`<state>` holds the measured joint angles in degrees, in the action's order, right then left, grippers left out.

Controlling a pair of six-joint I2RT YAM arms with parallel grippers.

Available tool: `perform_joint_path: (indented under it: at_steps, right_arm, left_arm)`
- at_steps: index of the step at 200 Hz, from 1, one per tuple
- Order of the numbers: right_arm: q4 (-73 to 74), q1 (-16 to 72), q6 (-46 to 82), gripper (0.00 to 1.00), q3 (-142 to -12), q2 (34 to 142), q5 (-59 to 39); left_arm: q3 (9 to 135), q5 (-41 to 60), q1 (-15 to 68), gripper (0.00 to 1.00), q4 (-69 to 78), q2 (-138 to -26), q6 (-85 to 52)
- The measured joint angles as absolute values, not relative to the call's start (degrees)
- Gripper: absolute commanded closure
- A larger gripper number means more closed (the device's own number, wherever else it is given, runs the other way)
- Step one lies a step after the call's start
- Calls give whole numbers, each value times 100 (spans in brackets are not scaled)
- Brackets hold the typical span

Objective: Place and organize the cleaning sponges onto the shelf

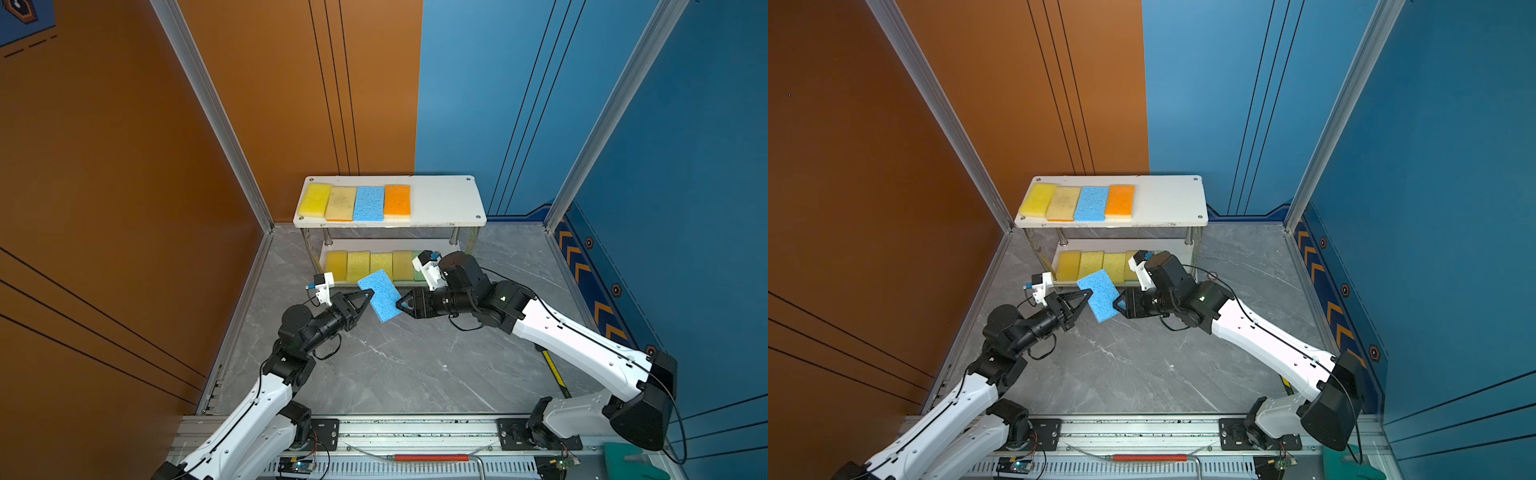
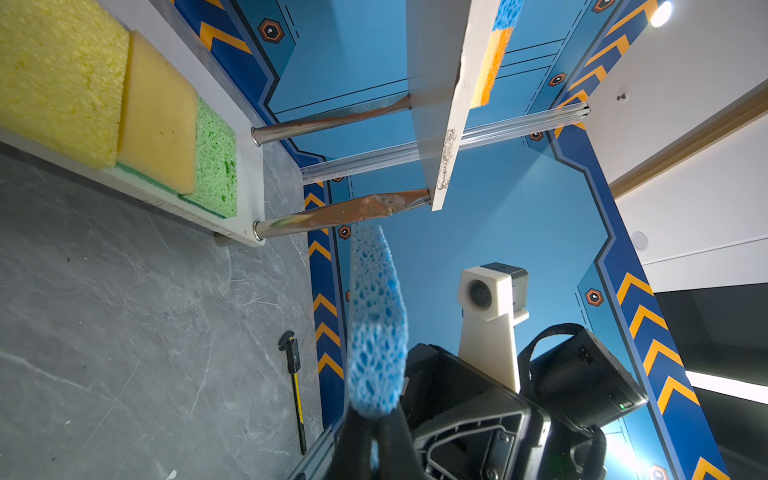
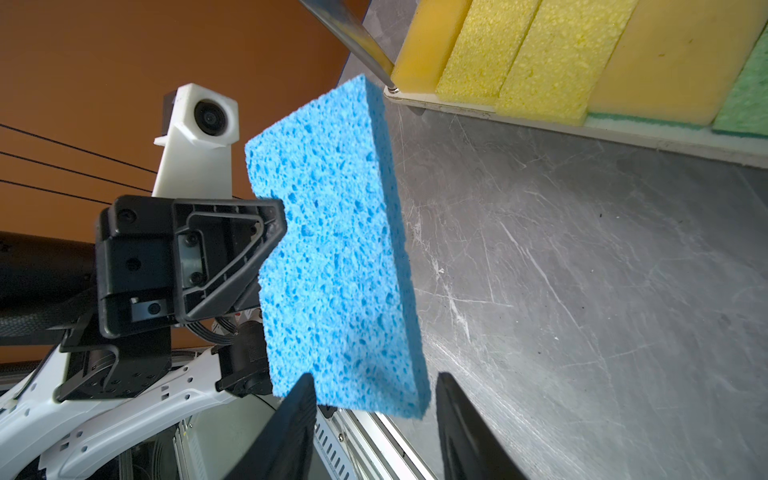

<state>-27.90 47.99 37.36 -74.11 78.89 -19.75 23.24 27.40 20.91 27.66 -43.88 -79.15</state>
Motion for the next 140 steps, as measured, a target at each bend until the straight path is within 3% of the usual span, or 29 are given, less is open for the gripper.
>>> perform_joint_path:
  at_steps: [63,140]
  right_arm:
    - [-2786,4792,3743,53,-7411,8029,-2095]
    - [-2744,4755,3859,75,-7408,8038,-2117]
  left_arm:
    - [2324,2724,2137,100,2766,-4388,-7915]
    - [2324,2696,2145,100,2768,-4388,-7915]
